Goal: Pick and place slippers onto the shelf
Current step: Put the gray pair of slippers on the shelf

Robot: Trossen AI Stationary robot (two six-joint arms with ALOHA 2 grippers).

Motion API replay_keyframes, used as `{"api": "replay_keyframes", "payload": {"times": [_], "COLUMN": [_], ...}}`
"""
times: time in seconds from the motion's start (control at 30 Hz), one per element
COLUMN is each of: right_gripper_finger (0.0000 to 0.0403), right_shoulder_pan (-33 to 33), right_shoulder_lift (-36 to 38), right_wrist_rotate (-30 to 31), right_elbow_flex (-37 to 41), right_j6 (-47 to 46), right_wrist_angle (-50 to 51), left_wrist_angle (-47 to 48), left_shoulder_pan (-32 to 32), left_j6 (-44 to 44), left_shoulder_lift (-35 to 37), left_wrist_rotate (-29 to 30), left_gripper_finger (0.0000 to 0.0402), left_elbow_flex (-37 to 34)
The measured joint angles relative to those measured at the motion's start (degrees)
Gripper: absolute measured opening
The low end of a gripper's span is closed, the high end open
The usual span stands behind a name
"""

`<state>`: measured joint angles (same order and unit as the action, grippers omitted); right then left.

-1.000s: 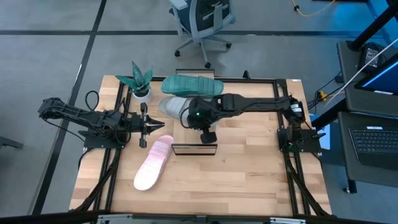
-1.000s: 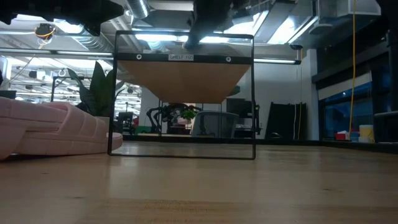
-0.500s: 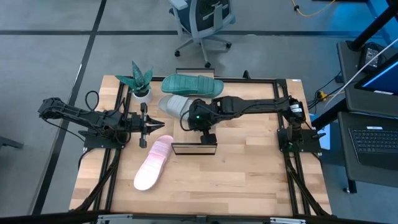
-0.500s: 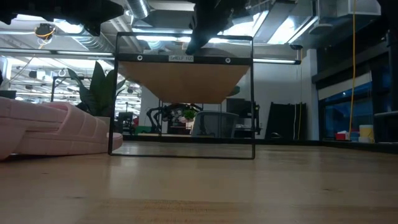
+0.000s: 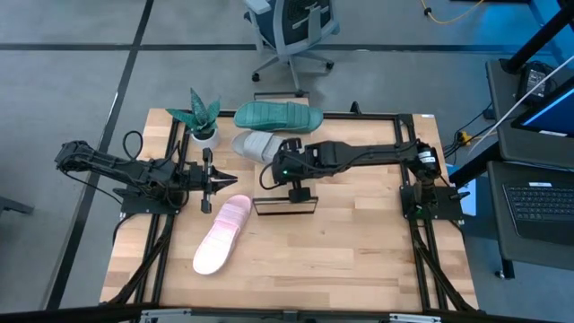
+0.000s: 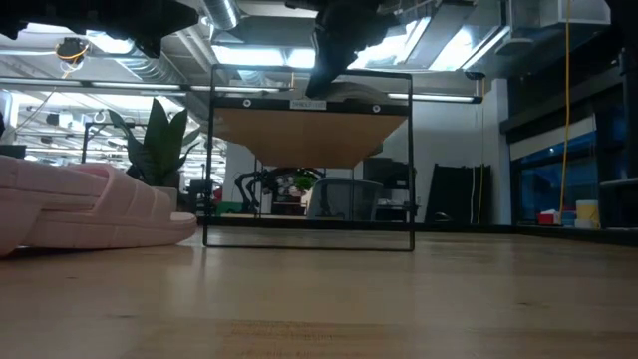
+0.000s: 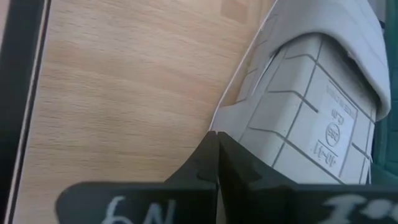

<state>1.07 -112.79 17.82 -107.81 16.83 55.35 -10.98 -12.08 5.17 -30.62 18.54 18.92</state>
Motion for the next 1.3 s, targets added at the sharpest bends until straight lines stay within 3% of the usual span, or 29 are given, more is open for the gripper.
{"api": "replay_keyframes", "payload": {"times": [0.1, 0.33, 1.3], "right_gripper_finger": [0.0004, 0.0003, 0.0004], "right_shoulder_pan": [0.14, 1.42, 2.24], "right_shoulder_lift": [0.0, 0.0, 0.04], "right_wrist_rotate": [1.04, 9.61, 13.2], "right_elbow_flex": [0.0, 0.0, -0.02], "right_j6": [0.14, 1.99, 3.18], "right_wrist_angle": [0.09, 0.97, 2.56], "left_wrist_angle": [0.0, 0.0, 0.0], "left_shoulder_pan": [0.0, 0.0, 0.0], "left_j6": [0.0, 0.0, -0.15], "left_shoulder_lift": [0.01, 0.0, -0.01], "left_wrist_rotate": [-0.01, 0.0, 0.01], "left_gripper_finger": [0.0025, 0.0025, 0.0025], "left_elbow_flex": [0.0, 0.0, 0.0]}}
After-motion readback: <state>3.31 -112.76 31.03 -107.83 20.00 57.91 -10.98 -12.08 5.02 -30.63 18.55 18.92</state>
